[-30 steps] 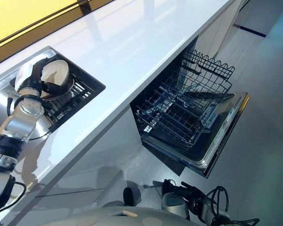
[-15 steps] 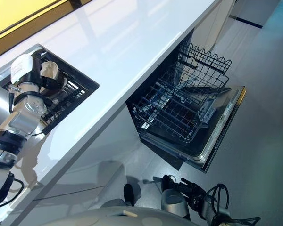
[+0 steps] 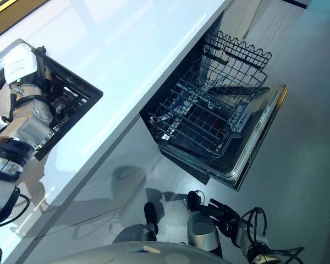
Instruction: Pick up plates and place into dishwasher.
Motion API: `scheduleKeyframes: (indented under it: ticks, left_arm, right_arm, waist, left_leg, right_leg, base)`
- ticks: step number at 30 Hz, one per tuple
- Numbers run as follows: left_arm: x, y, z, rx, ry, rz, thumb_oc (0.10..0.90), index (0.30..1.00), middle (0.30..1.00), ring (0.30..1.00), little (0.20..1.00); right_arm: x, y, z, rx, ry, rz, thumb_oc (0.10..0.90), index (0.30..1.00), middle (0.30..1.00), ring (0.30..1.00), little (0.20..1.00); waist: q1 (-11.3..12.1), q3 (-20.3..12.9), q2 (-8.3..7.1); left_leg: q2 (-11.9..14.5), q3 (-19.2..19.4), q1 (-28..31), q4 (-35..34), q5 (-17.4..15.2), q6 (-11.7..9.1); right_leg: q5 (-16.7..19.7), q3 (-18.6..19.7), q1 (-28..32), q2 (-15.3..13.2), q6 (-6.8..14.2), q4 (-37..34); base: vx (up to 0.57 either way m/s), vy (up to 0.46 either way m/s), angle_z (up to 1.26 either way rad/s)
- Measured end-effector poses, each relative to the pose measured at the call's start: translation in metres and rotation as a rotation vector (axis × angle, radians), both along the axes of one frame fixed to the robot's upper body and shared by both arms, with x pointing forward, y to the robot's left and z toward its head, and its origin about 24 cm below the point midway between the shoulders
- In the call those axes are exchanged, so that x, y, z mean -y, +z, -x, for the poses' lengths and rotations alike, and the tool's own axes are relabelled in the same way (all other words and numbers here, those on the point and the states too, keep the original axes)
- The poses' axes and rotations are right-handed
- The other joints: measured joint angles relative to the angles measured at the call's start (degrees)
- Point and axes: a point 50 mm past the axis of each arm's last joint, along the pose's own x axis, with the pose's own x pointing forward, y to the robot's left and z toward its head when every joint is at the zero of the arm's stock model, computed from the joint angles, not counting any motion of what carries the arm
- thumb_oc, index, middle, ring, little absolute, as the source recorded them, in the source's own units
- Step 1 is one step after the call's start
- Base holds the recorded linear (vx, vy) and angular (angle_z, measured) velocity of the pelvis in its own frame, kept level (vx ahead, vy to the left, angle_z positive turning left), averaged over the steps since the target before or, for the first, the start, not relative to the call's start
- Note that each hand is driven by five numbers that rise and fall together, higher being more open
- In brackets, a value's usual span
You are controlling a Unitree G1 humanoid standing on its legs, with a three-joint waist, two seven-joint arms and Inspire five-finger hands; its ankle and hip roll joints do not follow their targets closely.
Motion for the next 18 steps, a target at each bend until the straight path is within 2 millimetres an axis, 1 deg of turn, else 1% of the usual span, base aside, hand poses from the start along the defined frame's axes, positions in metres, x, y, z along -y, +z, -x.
scheduleKeyframes:
  ticks: [1,3,5,6,7,8,9,10,12,13,16,18]
  left_arm:
    - [0.0,0.001,-0.001,-0.021,0.014,-0.028,0.446,0.596,0.596,0.596,0.546]
    - [0.001,0.007,-0.003,-0.046,0.036,-0.104,0.407,0.564,0.564,0.564,0.507]
    - [0.001,0.019,-0.004,-0.045,0.061,-0.164,0.372,0.533,0.533,0.533,0.472]
    - [0.0,0.027,-0.004,-0.034,0.079,-0.19,0.342,0.507,0.507,0.507,0.442]
    - [-0.001,0.03,-0.004,-0.036,0.085,-0.205,0.342,0.507,0.507,0.507,0.442]
    - [-0.003,0.036,-0.003,-0.038,0.104,-0.228,0.295,0.467,0.467,0.467,0.395]
    - [-0.007,0.041,-0.002,-0.041,0.119,-0.245,0.265,0.441,0.441,0.441,0.365]
    - [-0.009,0.044,0.0,-0.048,0.129,-0.258,0.265,0.441,0.441,0.441,0.365]
    - [-0.013,0.045,0.001,-0.076,0.144,-0.266,0.309,0.479,0.479,0.479,0.409]
    - [-0.014,0.041,0.0,-0.099,0.146,-0.27,0.3,0.472,0.472,0.472,0.4]
    - [-0.015,0.031,0.001,-0.143,0.141,-0.28,0.366,0.528,0.528,0.528,0.466]
    - [-0.016,0.028,0.002,-0.15,0.143,-0.281,0.375,0.535,0.535,0.535,0.475]
  right_arm:
    - [0.0,0.0,0.0,0.001,-0.001,0.0,0.8,0.9,0.9,0.9,0.9]
    - [0.001,0.001,-0.001,0.004,-0.002,-0.001,0.8,0.9,0.9,0.9,0.9]
    - [0.002,0.001,-0.002,0.008,-0.002,-0.001,0.8,0.9,0.9,0.9,0.9]
    - [0.002,0.001,-0.003,0.01,-0.001,-0.001,0.8,0.9,0.9,0.9,0.9]
    - [0.002,0.001,-0.003,0.01,-0.001,-0.001,0.8,0.9,0.9,0.9,0.9]
    - [0.002,0.002,-0.004,0.011,0.0,-0.002,0.8,0.9,0.9,0.9,0.9]
    - [0.002,0.002,-0.005,0.016,0.003,-0.004,0.8,0.9,0.9,0.9,0.9]
    - [0.002,0.003,-0.006,0.02,0.007,-0.005,0.8,0.9,0.9,0.9,0.9]
    - [0.005,0.004,-0.008,0.021,0.018,0.005,0.8,0.9,0.9,0.9,0.9]
    - [0.007,0.004,-0.007,0.02,0.02,0.009,0.8,0.9,0.9,0.9,0.9]
    - [0.009,0.005,-0.008,0.02,0.027,0.018,0.8,0.9,0.9,0.9,0.9]
    - [0.009,0.005,-0.009,0.024,0.031,0.02,0.8,0.9,0.9,0.9,0.9]
  waist:
    - [0.0,0.1,0.07]
    - [0.0,0.2,0.15]
    - [0.0,0.2,0.15]
    - [0.0,0.2,0.19]
    - [-0.1,0.2,0.22]
    - [-0.3,0.2,0.26]
    - [-0.7,0.3,0.33]
    - [-0.9,0.3,0.41]
    - [-1.0,0.6,0.87]
    - [-1.0,0.7,1.05]
    - [-0.9,0.7,1.15]
    - [-0.6,0.8,1.2]
  left_leg:
    - [0.0,0.0,0.0,0.0,0.0,0.0]
    - [0.0,0.0,-0.1,0.0,0.0,0.0]
    - [0.0,-0.1,-0.6,0.0,0.0,0.0]
    - [0.0,0.0,-0.9,0.0,0.0,0.0]
    - [0.0,0.0,-0.9,0.0,0.0,0.0]
    - [0.0,0.0,-0.9,0.0,0.0,0.0]
    - [0.0,-0.1,-0.9,0.0,0.0,0.0]
    - [0.0,-0.1,-0.9,0.0,0.0,0.0]
    - [0.0,-0.2,-0.7,0.0,0.0,0.0]
    - [0.0,-0.4,-0.5,0.0,0.0,0.0]
    - [0.0,-1.0,0.5,0.0,0.0,0.0]
    - [0.0,-1.5,0.6,0.0,0.0,0.0]
  right_leg:
    - [0.0,0.0,0.0,0.0,0.0,0.0]
    - [0.0,0.0,-0.1,0.0,0.0,0.0]
    - [0.0,0.0,-0.6,0.0,0.0,0.0]
    - [0.0,0.1,-0.9,0.0,0.0,0.1]
    - [0.0,0.1,-1.0,0.0,0.0,0.1]
    - [0.0,0.0,-0.9,0.0,0.0,0.1]
    - [0.0,-0.3,-0.9,0.0,0.0,0.1]
    - [0.0,-0.3,-0.9,0.0,0.0,0.1]
    - [0.0,-0.6,-0.5,-0.1,0.0,0.0]
    - [0.0,-0.9,-0.2,-0.2,0.0,-0.2]
    - [0.0,-2.0,1.2,-0.2,0.0,-0.3]
    - [0.0,-2.4,1.5,-0.2,0.0,-0.4]
  base:
    - [0.0,0.0,0.0]
    - [0.0,0.0,0.0]
    - [0.0,0.0,0.0]
    - [0.0,0.0,0.0]
    - [0.0,0.0,0.0]
    - [0.0,0.0,0.0]
    - [0.0,0.0,0.0]
    - [0.0,0.0,0.0]
    - [0.0,-0.002,0.03]
    - [0.0,-0.005,0.12]
    - [0.01,-0.005,0.1]
    - [0.01,-0.003,0.1]
